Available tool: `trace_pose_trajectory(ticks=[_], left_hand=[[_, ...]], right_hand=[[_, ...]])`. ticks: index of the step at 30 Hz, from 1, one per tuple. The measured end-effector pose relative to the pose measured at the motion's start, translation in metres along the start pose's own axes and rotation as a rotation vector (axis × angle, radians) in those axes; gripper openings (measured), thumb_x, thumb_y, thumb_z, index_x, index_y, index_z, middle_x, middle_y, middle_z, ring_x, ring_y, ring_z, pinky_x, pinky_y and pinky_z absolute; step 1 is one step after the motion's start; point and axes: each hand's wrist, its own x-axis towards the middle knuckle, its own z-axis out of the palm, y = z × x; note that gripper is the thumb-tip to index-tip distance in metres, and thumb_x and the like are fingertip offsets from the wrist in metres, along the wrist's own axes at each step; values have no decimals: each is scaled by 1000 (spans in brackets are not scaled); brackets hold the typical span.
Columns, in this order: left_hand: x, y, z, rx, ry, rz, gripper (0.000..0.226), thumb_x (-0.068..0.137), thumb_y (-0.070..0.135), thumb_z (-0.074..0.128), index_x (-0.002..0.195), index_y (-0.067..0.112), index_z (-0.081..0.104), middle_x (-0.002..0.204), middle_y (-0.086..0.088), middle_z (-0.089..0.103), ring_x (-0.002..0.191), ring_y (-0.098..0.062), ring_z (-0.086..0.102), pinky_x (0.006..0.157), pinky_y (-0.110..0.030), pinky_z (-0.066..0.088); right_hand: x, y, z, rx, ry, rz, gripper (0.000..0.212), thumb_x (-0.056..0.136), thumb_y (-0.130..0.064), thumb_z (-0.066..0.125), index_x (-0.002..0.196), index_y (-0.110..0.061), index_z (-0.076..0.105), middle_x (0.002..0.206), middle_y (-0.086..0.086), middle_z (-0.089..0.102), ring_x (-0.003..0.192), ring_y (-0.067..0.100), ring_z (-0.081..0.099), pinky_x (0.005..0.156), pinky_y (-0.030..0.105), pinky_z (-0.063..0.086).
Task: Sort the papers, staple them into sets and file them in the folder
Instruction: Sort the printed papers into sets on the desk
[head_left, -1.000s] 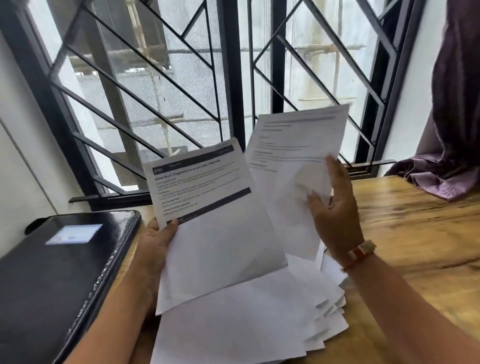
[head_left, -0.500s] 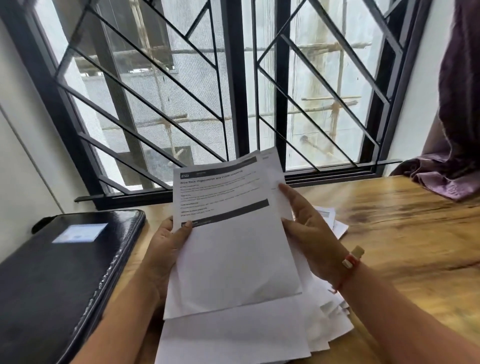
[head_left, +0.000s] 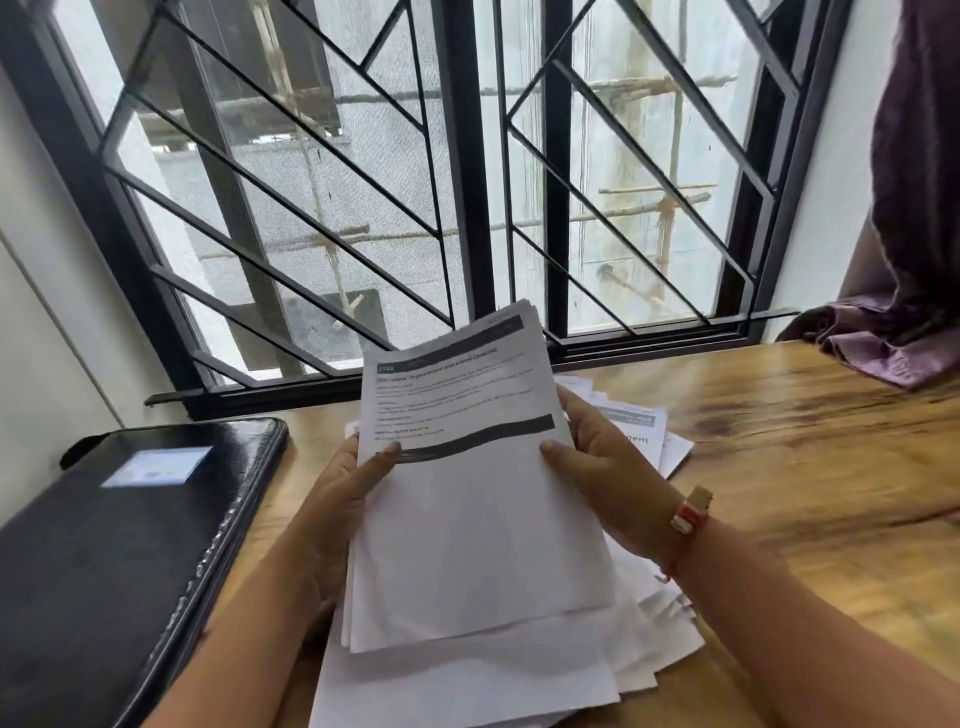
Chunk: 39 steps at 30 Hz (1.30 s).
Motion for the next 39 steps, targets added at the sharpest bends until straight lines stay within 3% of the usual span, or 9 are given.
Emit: trace_pose_trajectory(ticks=[4, 7, 12, 16, 22, 26, 30, 35, 39], left_hand=[[2, -3, -3, 10, 5, -21, 29, 94, 5, 60, 121, 15, 61, 114, -16, 73, 91, -30, 73, 70, -39, 62], [12, -3, -12, 104, 123, 0, 26, 94, 1, 60, 115, 16, 62, 97, -9, 77, 76, -22, 75, 57, -29, 59], [28, -7, -31, 220, 212, 26, 32, 96, 1, 58, 128, 4, 58, 113, -18, 70, 75, -17, 74, 58, -22, 58], [38, -13, -44, 183, 230, -18, 28, 98, 6, 56, 125, 6, 62, 117, -18, 70, 85, -23, 72, 73, -33, 61], [38, -22, -59, -28, 227, -121, 45, 83, 24, 73, 126, 11, 67, 124, -18, 68, 112, -37, 66, 102, -52, 50], [40, -26, -65, -29, 189, -138, 64, 74, 30, 86, 130, 10, 65, 132, -19, 64, 120, -39, 62, 110, -56, 41], [35, -20, -47, 146, 244, -67, 28, 95, 14, 64, 122, 9, 66, 111, -14, 74, 99, -34, 71, 92, -46, 55], [29, -16, -38, 251, 230, -71, 27, 99, 11, 58, 124, 4, 64, 112, -17, 73, 81, -24, 74, 57, -25, 59], [20, -13, -28, 235, 213, -75, 26, 99, 10, 57, 123, 3, 64, 111, -19, 73, 72, -21, 74, 52, -23, 56]], right_hand=[[0, -5, -1, 119, 30, 13, 47, 103, 0, 40, 138, -30, 49, 122, 8, 70, 107, 29, 69, 84, 42, 57], [4, -6, -2, 53, 209, 104, 28, 105, -19, 43, 130, -30, 54, 111, 1, 74, 91, 20, 72, 75, 34, 59], [9, 13, -22, -1073, 243, 118, 39, 99, -33, 52, 131, -13, 61, 124, 7, 67, 113, 25, 63, 99, 36, 48], [10, 29, -28, -1391, 164, 200, 51, 96, -57, 45, 110, -13, 66, 110, 11, 68, 106, 32, 59, 92, 39, 46], [13, 36, -34, -1382, 110, 293, 47, 97, -61, 36, 95, -18, 56, 111, 10, 66, 107, 32, 56, 84, 38, 45], [13, 30, -37, -1320, 221, 265, 45, 100, -51, 44, 120, -14, 60, 122, 12, 65, 114, 33, 57, 90, 38, 47], [13, 29, -60, -1400, 430, 385, 55, 91, -59, 54, 122, -13, 55, 119, 15, 63, 111, 36, 55, 90, 40, 45], [19, 37, -80, -1248, 451, 522, 76, 76, -68, 62, 133, -23, 42, 119, 9, 60, 116, 34, 48, 92, 41, 40], [19, 32, -84, -1078, 633, 473, 71, 78, -54, 74, 132, -22, 40, 120, 7, 63, 115, 35, 51, 89, 39, 46]])
